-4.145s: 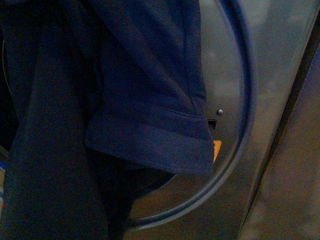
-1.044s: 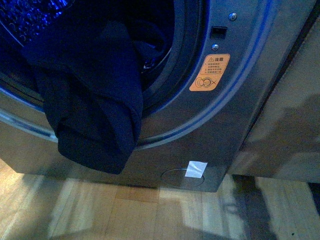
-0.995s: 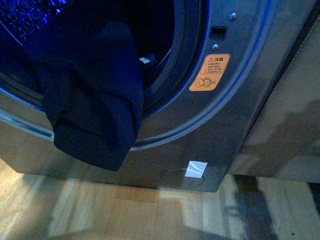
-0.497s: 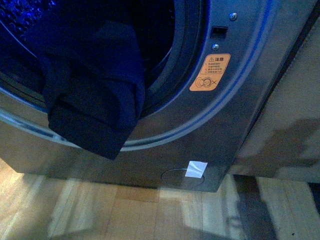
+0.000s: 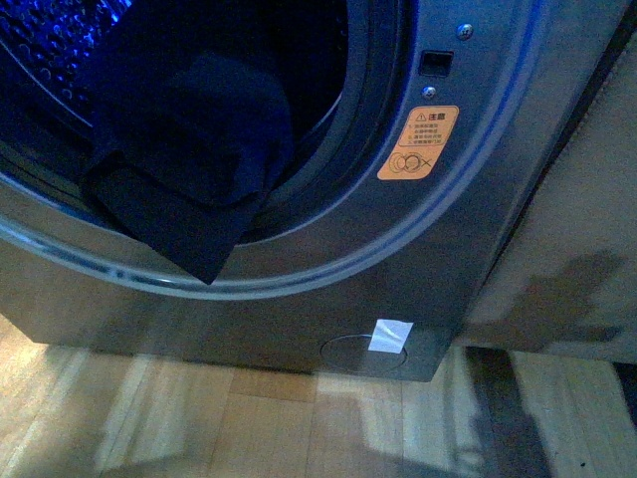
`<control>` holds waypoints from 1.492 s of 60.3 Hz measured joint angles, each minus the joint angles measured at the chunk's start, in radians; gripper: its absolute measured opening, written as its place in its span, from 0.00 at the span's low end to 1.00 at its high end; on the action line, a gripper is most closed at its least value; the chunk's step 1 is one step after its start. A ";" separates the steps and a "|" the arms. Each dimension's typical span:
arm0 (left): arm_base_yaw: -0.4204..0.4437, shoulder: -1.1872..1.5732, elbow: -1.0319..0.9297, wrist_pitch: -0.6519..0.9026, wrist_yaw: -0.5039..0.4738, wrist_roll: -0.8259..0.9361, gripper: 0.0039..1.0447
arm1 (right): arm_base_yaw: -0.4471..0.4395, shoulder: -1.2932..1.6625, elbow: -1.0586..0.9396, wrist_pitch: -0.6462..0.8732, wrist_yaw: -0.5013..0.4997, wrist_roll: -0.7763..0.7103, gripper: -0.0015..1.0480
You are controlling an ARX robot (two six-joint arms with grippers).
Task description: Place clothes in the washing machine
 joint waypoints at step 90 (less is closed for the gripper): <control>-0.047 -0.678 -1.459 0.473 0.256 0.005 0.94 | 0.000 -0.014 -0.018 -0.001 0.000 0.000 0.02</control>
